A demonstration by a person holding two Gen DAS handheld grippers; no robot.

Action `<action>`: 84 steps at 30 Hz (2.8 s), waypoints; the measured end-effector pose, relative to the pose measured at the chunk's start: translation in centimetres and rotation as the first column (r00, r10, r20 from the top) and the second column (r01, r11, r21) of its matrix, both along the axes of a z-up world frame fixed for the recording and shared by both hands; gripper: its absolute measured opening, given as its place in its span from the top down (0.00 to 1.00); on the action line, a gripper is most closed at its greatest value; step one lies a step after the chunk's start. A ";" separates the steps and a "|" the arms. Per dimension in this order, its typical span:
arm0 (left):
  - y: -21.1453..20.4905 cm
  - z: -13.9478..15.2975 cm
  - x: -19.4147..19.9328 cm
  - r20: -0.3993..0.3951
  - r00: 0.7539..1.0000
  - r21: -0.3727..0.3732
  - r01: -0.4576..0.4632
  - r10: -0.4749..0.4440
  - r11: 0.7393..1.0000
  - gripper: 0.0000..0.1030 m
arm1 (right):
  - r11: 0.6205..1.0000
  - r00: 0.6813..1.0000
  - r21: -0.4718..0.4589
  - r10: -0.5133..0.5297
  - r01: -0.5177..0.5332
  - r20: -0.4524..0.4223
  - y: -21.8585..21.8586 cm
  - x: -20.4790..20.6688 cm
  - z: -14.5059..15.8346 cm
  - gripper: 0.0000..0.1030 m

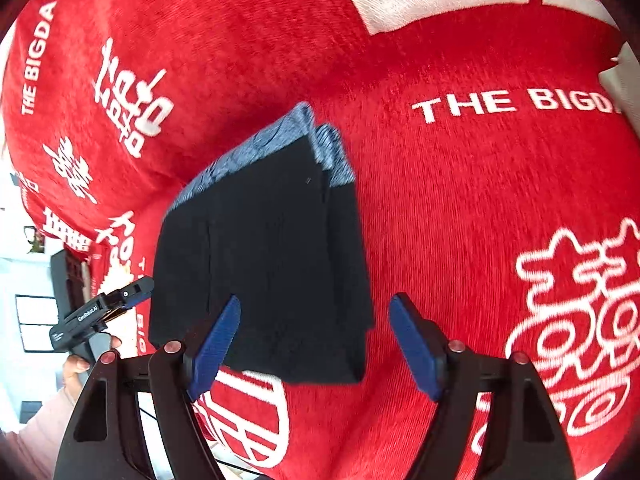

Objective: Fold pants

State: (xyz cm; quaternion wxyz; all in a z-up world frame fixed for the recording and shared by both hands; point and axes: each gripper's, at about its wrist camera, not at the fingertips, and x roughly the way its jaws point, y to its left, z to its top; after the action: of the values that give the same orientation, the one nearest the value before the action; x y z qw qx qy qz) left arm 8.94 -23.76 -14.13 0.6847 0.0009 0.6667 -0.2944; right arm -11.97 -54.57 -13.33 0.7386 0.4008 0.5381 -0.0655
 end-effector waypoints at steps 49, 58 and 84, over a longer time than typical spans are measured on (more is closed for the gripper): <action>-1.6 4.7 -7.9 0.035 0.990 -0.119 0.142 -0.139 0.983 0.45 | 0.908 0.985 0.417 -0.028 -0.045 0.168 1.0 -5.7 0.5 0.58; 1.2 0.6 -11.4 -0.001 0.990 -0.082 0.144 -0.144 0.986 0.44 | 0.930 0.994 0.366 -0.055 0.016 0.095 4.4 -10.4 -2.0 0.57; 3.7 6.0 -18.8 0.199 0.957 0.334 0.136 -0.211 0.933 0.00 | 0.955 0.958 -0.288 -0.021 -0.064 -0.285 11.0 -14.2 5.3 0.15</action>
State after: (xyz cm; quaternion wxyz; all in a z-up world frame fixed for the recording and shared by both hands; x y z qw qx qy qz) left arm -9.88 -20.02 -8.15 0.7196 0.2043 0.6183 -0.2409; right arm -26.14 -43.60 -8.02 0.7053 0.2668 0.6275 -0.1937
